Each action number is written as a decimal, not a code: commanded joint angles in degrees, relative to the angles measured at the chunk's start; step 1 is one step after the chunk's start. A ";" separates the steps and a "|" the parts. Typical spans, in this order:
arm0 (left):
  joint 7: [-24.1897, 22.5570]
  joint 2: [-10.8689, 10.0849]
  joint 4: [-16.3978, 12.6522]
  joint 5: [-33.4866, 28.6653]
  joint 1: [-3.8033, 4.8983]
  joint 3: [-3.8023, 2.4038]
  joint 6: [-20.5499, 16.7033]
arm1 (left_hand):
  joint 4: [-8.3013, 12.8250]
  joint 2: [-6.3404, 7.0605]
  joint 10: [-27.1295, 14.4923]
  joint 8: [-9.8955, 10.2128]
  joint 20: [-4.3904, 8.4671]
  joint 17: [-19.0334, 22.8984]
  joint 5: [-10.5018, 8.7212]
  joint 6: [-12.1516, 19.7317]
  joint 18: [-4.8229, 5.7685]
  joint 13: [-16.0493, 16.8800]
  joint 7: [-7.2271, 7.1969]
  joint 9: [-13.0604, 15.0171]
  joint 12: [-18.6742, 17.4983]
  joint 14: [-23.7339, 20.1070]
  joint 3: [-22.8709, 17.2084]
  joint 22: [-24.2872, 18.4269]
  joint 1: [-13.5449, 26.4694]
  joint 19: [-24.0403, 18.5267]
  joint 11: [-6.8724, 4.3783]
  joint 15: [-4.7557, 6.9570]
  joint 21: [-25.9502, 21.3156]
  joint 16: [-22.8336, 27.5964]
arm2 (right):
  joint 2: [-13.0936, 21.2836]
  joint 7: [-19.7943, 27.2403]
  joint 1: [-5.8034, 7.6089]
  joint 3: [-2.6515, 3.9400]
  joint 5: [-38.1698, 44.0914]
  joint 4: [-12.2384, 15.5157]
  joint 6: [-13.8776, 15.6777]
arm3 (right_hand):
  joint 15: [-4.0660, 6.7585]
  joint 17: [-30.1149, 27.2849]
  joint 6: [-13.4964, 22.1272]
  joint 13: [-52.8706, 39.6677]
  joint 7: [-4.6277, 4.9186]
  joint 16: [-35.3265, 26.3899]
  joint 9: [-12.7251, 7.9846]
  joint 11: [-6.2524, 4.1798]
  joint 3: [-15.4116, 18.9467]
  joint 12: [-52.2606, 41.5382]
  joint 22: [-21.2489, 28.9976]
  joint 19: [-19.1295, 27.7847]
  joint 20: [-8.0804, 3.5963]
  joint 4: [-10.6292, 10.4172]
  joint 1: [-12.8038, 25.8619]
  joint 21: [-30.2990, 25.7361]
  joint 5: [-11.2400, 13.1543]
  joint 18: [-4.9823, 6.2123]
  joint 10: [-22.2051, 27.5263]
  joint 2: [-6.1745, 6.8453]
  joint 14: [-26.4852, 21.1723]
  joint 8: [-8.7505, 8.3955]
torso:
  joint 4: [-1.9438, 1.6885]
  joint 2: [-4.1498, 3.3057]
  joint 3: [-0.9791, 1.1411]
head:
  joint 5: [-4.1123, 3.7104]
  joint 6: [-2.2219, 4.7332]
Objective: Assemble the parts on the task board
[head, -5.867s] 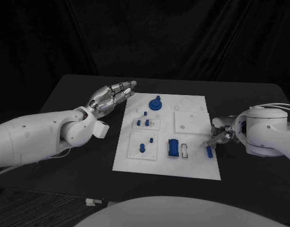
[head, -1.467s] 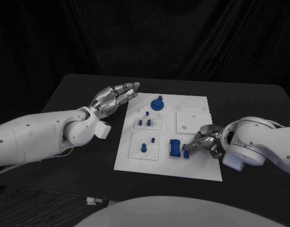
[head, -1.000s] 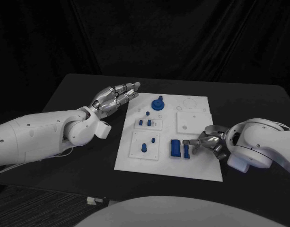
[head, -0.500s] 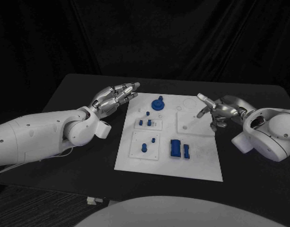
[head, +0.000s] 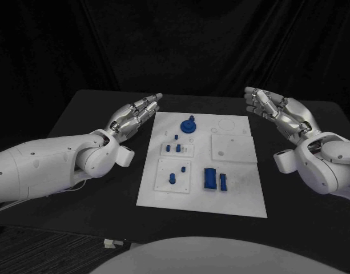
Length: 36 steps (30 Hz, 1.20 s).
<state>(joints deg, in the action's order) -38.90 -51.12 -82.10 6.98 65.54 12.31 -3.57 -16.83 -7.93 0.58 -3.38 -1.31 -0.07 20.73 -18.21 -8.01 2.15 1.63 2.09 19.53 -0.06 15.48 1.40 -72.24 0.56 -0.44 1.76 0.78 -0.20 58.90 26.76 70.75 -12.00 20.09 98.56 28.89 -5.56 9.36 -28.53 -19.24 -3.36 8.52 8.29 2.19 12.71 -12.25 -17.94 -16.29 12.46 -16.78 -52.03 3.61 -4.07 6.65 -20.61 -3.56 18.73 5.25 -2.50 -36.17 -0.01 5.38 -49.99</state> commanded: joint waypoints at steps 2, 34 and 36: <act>-17.61 0.30 -0.01 4.08 -0.09 -0.06 -4.26 | 0.07 -0.06 -0.08 0.93 -0.33 0.07 -0.41 1.19 0.58 -0.15 -0.52 -0.16 -1.06 0.06 0.10 -0.13 0.29 -0.06 -0.40 0.07 -0.37 0.20 | -0.36 9.40 -0.92 0.06 0.16 -0.98 -2.06 | 2.50 -9.36 18.98 17.38 -8.18 -8.52 -6.90 -8.07 -4.78 10.62 17.94 16.29 -0.64 -0.17 -1.28 -3.61 0.72 -0.98 20.05 4.32 -18.73 -3.95 | -0.34 0.00 0.05 | -0.39 -0.01; 7.99 5.69 -6.87 -5.79 -4.72 -10.80 -35.86 | 12.55 7.93 -0.58 3.38 1.31 0.07 -15.47 13.86 8.01 -2.15 -1.63 -2.09 -15.10 0.06 -15.48 -1.40 54.07 -0.56 0.44 -1.76 -0.78 0.20 | -14.21 3.03 -10.59 12.00 -20.09 -8.60 15.23 | 5.56 -9.36 28.53 19.24 3.36 -8.52 -8.29 -2.19 -12.71 12.25 17.94 16.29 -12.46 12.48 38.85 -3.61 4.07 -6.65 20.61 3.56 -18.73 -5.25 | 2.37 4.74 0.01 | -5.12 14.83; 8.44 5.99 -7.26 -6.27 -4.98 -11.41 -37.74 | 16.83 7.93 -0.58 3.38 1.31 0.07 -15.90 14.11 8.01 -2.15 -1.63 -2.09 -15.44 0.06 -15.48 -1.40 55.54 -0.56 0.44 -1.76 -0.78 0.20 | -14.21 3.03 -10.59 12.00 -20.09 -8.60 15.23 | 5.56 -9.36 28.53 19.24 3.36 -8.52 -8.29 -2.19 -12.71 12.25 17.94 16.29 -12.46 16.78 39.92 -3.61 4.07 -6.65 20.61 3.56 -18.73 -5.25 | 2.45 4.90 0.01 | -5.28 15.32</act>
<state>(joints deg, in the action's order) -32.24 -45.27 -89.04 3.47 60.68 0.96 -33.57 -5.15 -0.31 0.18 -0.28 -0.28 -0.08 6.57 -5.48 -1.65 0.07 0.00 0.08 5.47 -0.18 2.66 0.07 -22.58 -0.05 -0.41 0.39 0.20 -0.21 44.66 30.83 60.28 -0.06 2.26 89.97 41.44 0.05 0.07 -2.00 -0.12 -0.36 0.37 0.09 -0.02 0.31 -0.22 -0.08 -0.07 1.62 -4.85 -16.38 0.37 -0.38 1.31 -0.38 -0.01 0.46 0.38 -0.35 -31.83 0.00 0.28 -35.28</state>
